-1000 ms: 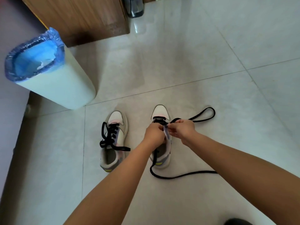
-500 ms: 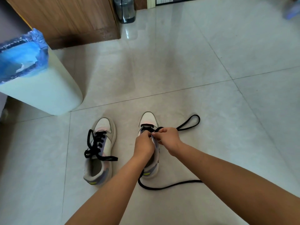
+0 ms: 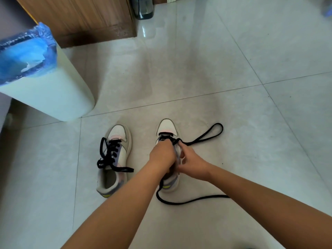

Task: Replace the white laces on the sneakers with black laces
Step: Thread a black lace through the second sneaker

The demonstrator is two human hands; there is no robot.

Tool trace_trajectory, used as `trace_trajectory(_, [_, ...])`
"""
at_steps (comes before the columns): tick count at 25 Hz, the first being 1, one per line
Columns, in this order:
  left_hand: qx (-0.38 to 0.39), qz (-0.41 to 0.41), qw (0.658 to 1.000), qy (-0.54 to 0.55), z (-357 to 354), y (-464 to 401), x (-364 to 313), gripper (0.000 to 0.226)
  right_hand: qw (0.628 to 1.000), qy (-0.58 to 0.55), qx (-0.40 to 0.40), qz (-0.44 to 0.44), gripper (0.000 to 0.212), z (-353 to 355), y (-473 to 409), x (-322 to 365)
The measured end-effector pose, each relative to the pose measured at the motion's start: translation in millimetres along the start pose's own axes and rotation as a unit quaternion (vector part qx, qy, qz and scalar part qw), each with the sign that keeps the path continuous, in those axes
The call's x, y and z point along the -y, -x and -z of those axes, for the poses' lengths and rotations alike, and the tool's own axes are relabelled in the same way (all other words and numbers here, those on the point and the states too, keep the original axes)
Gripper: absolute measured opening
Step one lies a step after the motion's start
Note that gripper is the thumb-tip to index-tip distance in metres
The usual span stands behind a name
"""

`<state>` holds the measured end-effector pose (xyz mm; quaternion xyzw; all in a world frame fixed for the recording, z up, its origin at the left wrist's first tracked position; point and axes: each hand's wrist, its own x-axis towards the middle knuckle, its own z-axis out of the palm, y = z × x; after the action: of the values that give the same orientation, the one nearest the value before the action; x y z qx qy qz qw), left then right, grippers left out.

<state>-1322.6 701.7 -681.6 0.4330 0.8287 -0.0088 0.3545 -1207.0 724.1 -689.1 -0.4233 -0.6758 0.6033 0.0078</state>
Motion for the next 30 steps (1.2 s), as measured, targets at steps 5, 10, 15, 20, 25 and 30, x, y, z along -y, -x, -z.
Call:
trace_trajectory(5, [0.053,-0.064,0.995,-0.061,14.9,9.1,-3.7,0.021,0.979,0.006,-0.196,-0.048,0.027,-15.7,-7.5,0.2])
trace_trajectory(10, [0.21,-0.143,0.967,0.004,41.1,47.5,27.2,0.013,0.961,0.066,-0.26,-0.065,0.018,-4.0,-0.7,-13.7])
trace_trajectory(15, [0.314,-0.128,0.896,-0.285,29.1,93.3,92.4,0.023,0.958,0.046,-0.268,-0.086,0.018,2.9,-3.9,-15.1])
trace_trajectory(20, [0.155,-0.091,0.918,-0.355,-36.7,108.2,125.1,0.061,0.963,-0.027,-0.228,-0.142,0.026,5.6,-9.3,-9.4])
trace_trajectory(25, [0.049,-0.183,0.932,-0.31,0.1,91.7,72.3,0.026,0.888,-0.353,-0.173,-0.239,0.025,25.4,-15.6,-17.0])
trace_trajectory(30, [-0.093,-0.203,0.962,-0.159,6.4,34.6,-4.9,0.026,0.829,-0.445,-0.225,-0.254,0.013,38.9,-37.6,-22.0])
